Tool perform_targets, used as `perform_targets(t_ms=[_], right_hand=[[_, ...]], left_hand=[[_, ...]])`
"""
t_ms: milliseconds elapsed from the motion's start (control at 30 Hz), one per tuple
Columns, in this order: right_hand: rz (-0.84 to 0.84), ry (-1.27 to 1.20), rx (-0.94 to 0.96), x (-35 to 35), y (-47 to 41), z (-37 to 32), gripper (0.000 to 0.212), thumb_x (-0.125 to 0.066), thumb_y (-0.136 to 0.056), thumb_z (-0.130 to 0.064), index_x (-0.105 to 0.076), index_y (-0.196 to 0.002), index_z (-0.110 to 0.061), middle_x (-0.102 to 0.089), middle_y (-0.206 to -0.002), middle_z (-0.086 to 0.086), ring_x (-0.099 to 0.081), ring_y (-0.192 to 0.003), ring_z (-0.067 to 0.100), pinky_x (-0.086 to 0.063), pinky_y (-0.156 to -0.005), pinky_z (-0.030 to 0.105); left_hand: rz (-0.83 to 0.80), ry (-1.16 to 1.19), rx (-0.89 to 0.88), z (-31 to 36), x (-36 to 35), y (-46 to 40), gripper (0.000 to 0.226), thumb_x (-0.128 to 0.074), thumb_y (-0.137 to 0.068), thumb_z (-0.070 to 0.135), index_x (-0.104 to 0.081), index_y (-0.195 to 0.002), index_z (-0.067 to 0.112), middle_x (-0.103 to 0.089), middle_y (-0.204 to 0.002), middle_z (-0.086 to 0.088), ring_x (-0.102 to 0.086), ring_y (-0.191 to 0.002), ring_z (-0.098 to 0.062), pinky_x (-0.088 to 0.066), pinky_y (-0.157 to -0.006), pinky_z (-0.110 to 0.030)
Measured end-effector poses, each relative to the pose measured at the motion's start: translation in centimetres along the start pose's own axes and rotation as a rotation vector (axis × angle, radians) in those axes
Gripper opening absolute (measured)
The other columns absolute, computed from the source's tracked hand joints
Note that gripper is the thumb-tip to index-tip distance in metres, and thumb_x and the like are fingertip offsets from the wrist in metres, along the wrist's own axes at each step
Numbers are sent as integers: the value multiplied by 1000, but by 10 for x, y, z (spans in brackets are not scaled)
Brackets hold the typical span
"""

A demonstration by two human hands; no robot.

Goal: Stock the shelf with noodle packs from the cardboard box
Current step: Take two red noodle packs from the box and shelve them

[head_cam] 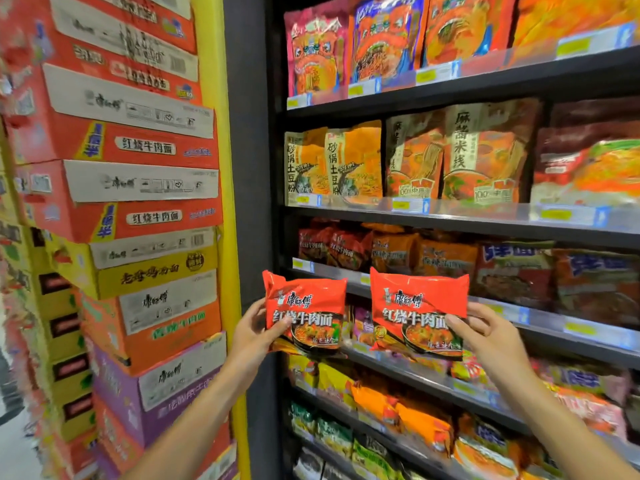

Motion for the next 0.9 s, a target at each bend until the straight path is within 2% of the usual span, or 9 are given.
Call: perform_targets(t_ms=[167,300,467,533,567,633,700,767,900], right_hand=[[3,-2,-5,-31,-60,19,17,-69,-92,-16,-65,-107,-22,-77,-89,-7,-73,-80,5,-51,-61,15],[38,24,-20,-54,-95,39,30,-75,-81,-31,-67,-109,-23,-78,-96,-1,-75,-89,14,-53,-73,31],[92,37,-32,-83,-127,56,21,-74,-85,-25,-67,-105,-25,-78,-96,-1,-74,-92,18,-56,-72,32],[112,25,-23,-97,-136,53,33,-79,-75,-36,-67,-104,-25,-78,-94,-4,-75,-91,17,-61,-68,28],[128,17,-15,-104,-140,51,48,-82,-66,-48,-67,-105,-24,-78,-94,-4,-75,-89,15,-60,-66,24],[162,2,-7,-113,-149,51,66,-85,-57,-58,-67,-109,-23,-78,-95,-3,-75,-85,11,-57,-60,17],[172,-18,-4,-123,-156,53,44,-79,-74,-36,-65,-114,-22,-78,-95,-1,-75,-87,14,-54,-57,15],[186,-21,-10,-129,-163,57,30,-72,-86,-17,-65,-115,-21,-78,-95,-2,-75,-88,14,-55,-58,16],[192,-6,-22,-135,-177,66,28,-70,-88,-14,-66,-115,-19,-78,-96,1,-75,-88,16,-58,-62,18]], left_hand=[[63,-3,-32,-26,3,-76,48,-80,-82,21,-60,-126,22,-73,-113,1,-71,-102,-16,-60,-82,-34],[65,-22,-91,-45,-1,-132,42,-75,-87,24,-59,-126,24,-71,-111,9,-69,-102,-5,-57,-84,-27],[13,-48,-153,-71,-9,-209,36,-69,-92,24,-59,-127,24,-70,-115,8,-67,-104,-3,-54,-87,-23],[-12,-62,-173,-75,-15,-239,33,-66,-94,23,-59,-126,23,-69,-114,8,-66,-103,0,-52,-83,-18],[-20,-69,-181,-77,-18,-255,32,-65,-95,24,-58,-126,23,-68,-114,8,-65,-103,1,-51,-83,-18],[-32,-87,-199,-82,-25,-289,33,-62,-96,28,-57,-129,23,-67,-117,7,-64,-108,-4,-51,-90,-26],[-37,-110,-208,-87,-34,-319,36,-59,-98,32,-54,-132,22,-65,-122,5,-61,-113,-10,-49,-97,-33],[-35,-116,-200,-92,-45,-344,37,-55,-100,31,-51,-135,20,-63,-125,1,-59,-115,-12,-48,-99,-33],[-3,-131,-162,-99,-66,-387,38,-50,-102,27,-47,-138,17,-57,-129,-4,-56,-119,-18,-47,-99,-34]])
Point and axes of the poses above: each hand's wrist, its own y-axis away from the middle knuckle, its own x-axis out of the back of the hand, z = x × y, the point moved 9 cm from there along -y, towards the middle knuckle
